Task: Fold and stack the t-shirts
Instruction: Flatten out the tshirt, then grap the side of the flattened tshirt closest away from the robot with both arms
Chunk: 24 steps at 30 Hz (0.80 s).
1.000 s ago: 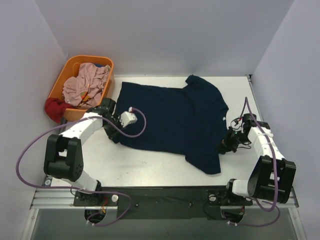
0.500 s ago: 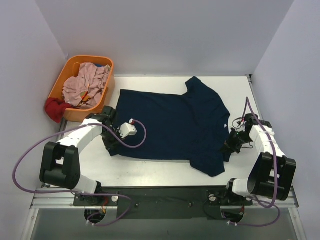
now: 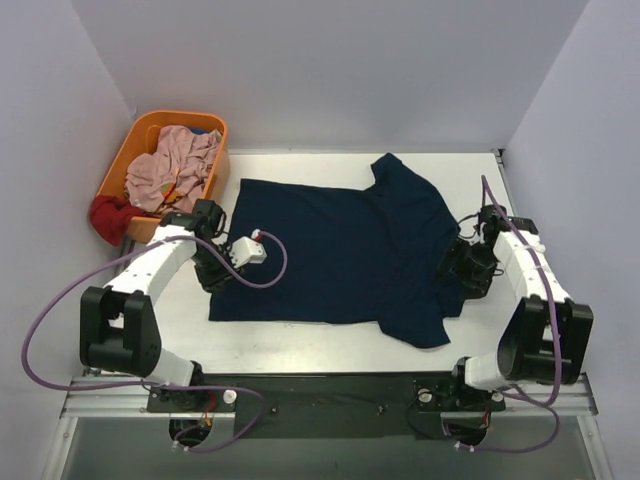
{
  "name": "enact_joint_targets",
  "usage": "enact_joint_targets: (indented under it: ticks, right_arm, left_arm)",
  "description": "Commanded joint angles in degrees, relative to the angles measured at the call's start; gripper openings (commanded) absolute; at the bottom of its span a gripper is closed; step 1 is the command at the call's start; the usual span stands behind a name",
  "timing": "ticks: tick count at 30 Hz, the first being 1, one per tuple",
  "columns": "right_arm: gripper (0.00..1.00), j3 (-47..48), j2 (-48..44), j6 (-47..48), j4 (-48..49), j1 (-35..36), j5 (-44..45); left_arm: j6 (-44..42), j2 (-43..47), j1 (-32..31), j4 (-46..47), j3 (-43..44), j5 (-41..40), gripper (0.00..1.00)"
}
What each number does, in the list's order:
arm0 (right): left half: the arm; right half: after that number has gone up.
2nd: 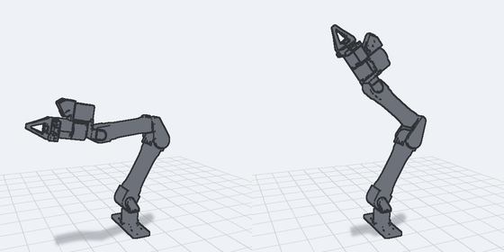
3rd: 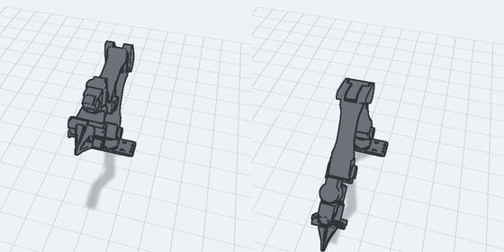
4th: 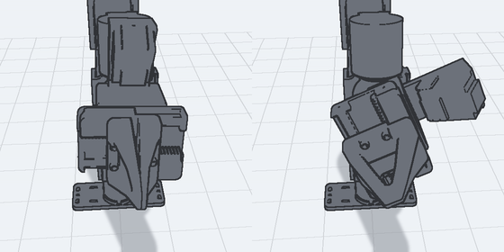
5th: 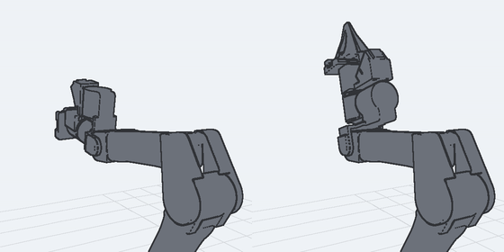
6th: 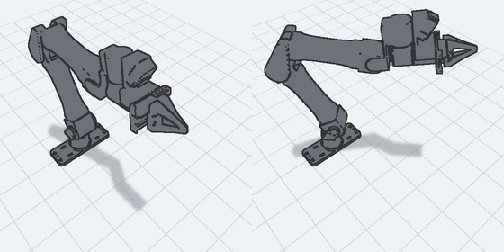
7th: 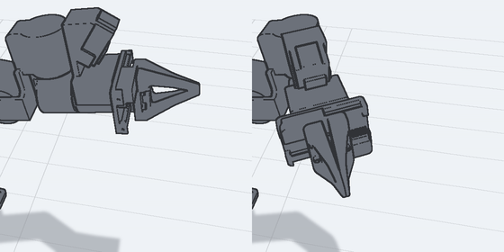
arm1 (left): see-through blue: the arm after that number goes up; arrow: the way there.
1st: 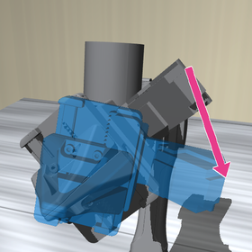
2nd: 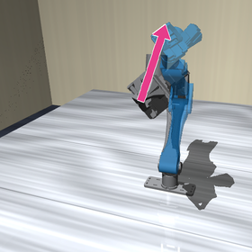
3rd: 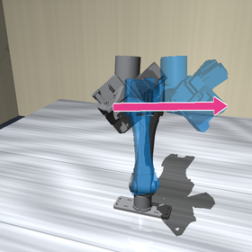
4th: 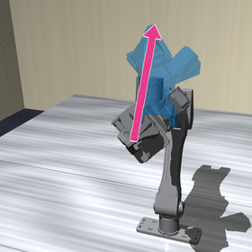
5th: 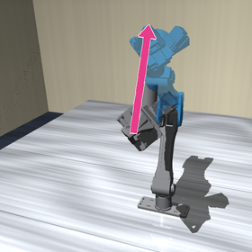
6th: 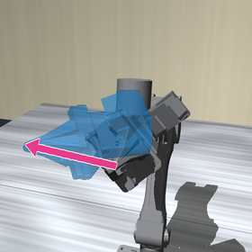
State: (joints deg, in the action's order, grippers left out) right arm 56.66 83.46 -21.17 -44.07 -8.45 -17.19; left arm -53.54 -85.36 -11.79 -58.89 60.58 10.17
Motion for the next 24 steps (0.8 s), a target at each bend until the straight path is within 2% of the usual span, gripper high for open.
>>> enact_joint_targets:
  ticks: [1,3,4,7,12,15,20,24]
  right_arm:
    - [0.64,1.70,-9.88,-2.91,-15.58,1.15,7.18]
    - [0.64,-0.49,-11.82,-4.14,-17.35,1.15,4.99]
    - [0.63,-2.68,-12.18,-4.49,-17.62,1.24,4.45]
    - [0.64,-8.05,-12.88,-7.83,-14.74,0.98,4.44]
    - [0.65,-13.94,-11.40,-13.01,-7.70,0.36,9.80]
    - [0.65,-16.13,-10.78,-14.42,-3.84,0.45,10.33]
    - [0.61,-21.76,-10.17,-17.75,4.41,-0.43,7.89]
    - [0.55,-24.93,-7.44,-19.08,8.56,-0.43,6.64]
  left_arm:
    - [-4.82,3.53,3.09,-15.00,5.51,3.54,0.42]
    - [-4.39,3.97,2.74,-16.77,3.60,2.93,0.38]
    - [-3.86,4.32,2.39,-15.82,2.19,2.57,0.35]
    - [-2.54,5.73,2.21,-10.91,-4.83,0.56,0.33]
    - [-3.32,6.96,2.04,4.54,-9.60,-5.42,0.40]
    - [-5.17,7.14,1.42,9.23,-12.40,-5.17,0.47]
    - [-6.40,6.88,0.37,15.20,-17.77,-1.04,0.49]
    - [-5.53,6.61,-0.25,23.09,-23.65,-4.45,0.49]
